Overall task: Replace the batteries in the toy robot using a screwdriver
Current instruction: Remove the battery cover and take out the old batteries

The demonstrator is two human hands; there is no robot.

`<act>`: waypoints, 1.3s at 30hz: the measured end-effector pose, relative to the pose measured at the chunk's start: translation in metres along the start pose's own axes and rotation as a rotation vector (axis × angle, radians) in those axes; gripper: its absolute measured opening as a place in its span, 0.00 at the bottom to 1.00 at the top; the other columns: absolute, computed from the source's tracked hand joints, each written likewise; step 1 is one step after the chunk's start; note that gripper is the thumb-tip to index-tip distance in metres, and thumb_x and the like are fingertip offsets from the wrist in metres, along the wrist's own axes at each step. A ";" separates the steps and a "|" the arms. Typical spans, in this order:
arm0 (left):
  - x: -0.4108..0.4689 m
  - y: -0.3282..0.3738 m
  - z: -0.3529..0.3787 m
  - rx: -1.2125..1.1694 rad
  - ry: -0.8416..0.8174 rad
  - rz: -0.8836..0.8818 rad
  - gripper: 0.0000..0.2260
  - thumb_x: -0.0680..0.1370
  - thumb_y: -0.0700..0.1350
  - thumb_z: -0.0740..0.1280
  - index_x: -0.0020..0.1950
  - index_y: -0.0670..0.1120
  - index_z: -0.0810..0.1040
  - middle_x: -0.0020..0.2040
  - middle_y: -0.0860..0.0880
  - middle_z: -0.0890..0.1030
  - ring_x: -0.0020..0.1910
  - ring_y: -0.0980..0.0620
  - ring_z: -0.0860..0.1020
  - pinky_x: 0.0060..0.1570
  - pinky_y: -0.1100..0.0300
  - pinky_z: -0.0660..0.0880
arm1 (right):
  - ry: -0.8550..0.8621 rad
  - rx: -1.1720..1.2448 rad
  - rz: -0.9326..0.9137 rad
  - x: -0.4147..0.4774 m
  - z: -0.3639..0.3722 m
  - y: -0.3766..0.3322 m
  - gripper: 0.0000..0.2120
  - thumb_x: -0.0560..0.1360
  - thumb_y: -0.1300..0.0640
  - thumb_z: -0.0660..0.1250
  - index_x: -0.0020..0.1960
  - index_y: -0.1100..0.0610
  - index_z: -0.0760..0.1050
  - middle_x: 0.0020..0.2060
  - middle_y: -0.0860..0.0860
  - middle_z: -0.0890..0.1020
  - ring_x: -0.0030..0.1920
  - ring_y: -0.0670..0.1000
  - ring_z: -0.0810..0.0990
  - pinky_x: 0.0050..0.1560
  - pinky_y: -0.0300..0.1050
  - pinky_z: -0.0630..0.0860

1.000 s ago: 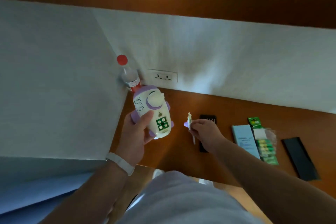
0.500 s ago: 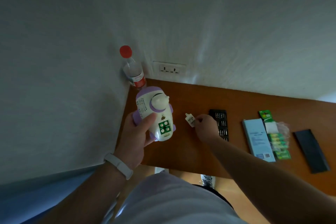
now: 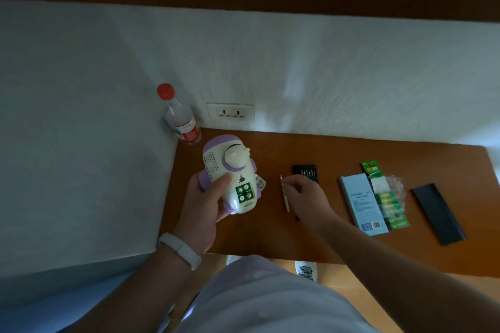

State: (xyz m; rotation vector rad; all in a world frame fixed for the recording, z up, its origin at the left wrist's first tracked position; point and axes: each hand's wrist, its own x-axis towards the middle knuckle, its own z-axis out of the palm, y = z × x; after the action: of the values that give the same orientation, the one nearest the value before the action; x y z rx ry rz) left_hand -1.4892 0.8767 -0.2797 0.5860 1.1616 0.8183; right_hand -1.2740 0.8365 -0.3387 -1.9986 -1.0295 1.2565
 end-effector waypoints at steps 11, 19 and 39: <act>-0.016 0.014 0.082 0.210 -0.106 0.231 0.29 0.71 0.45 0.73 0.70 0.39 0.71 0.63 0.37 0.80 0.61 0.35 0.80 0.57 0.29 0.75 | -0.132 0.833 0.180 -0.052 -0.072 -0.041 0.12 0.78 0.51 0.66 0.48 0.56 0.85 0.49 0.57 0.86 0.50 0.55 0.86 0.48 0.46 0.81; -0.029 -0.002 0.139 0.446 -0.082 0.361 0.18 0.72 0.43 0.77 0.60 0.51 0.78 0.52 0.54 0.86 0.50 0.55 0.85 0.41 0.57 0.84 | -0.282 1.022 0.214 -0.066 -0.108 -0.044 0.18 0.79 0.52 0.65 0.58 0.65 0.79 0.53 0.64 0.83 0.51 0.61 0.82 0.58 0.57 0.79; -0.033 -0.005 0.223 0.873 -0.148 0.461 0.30 0.65 0.61 0.75 0.64 0.62 0.70 0.57 0.57 0.82 0.56 0.55 0.82 0.52 0.48 0.83 | -0.441 1.210 0.165 -0.051 -0.189 -0.012 0.17 0.80 0.50 0.66 0.62 0.60 0.80 0.59 0.63 0.82 0.58 0.62 0.82 0.55 0.56 0.81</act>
State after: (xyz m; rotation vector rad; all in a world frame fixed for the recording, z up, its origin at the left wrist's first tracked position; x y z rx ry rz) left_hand -1.2811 0.8486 -0.1965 1.6522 1.2377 0.5992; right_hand -1.1185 0.7894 -0.2279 -0.8833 -0.0998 1.8253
